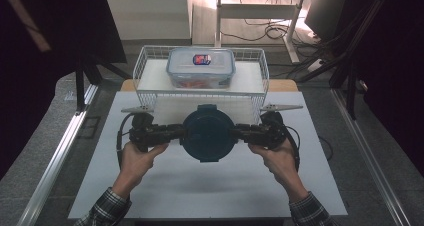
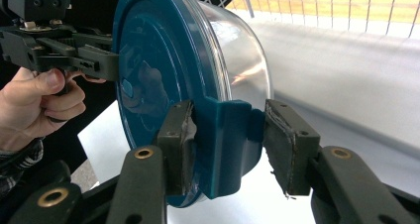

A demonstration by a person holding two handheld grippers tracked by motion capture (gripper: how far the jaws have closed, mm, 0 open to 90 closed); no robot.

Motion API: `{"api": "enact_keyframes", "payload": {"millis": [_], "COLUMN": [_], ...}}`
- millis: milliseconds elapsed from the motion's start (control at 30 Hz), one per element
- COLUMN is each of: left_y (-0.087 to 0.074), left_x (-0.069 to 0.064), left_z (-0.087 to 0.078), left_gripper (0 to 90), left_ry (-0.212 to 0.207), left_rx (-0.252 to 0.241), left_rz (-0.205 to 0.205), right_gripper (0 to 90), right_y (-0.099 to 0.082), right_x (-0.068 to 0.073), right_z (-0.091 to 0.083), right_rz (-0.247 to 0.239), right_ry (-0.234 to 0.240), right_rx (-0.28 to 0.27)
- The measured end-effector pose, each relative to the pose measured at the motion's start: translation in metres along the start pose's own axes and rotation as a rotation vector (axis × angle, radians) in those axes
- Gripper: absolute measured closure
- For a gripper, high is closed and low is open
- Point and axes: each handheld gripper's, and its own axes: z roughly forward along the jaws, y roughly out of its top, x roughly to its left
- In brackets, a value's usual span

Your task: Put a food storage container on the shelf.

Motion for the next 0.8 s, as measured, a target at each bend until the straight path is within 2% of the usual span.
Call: {"api": "enact_keyframes", "payload": {"millis": [500, 800], "left_y": [0.057, 0.089], "left_x": [-0.005, -0.002], "left_z": [-0.018, -0.024], "left_gripper": [56.2, 56.2], "left_ry": [0.006, -0.004], "left_rx": [-0.049, -0.068], "left_rz": [0.038, 0.041], "right_gripper": [55.9, 55.9], "right_y": [0.06, 0.091], "right_x": [0.008, 0.01], "right_z": [-0.011, -0.014], "right_rz": [-0.037, -0.048], "right_ry": [-0.009, -0.012], "right_rx": [-0.067, -0.091]}}
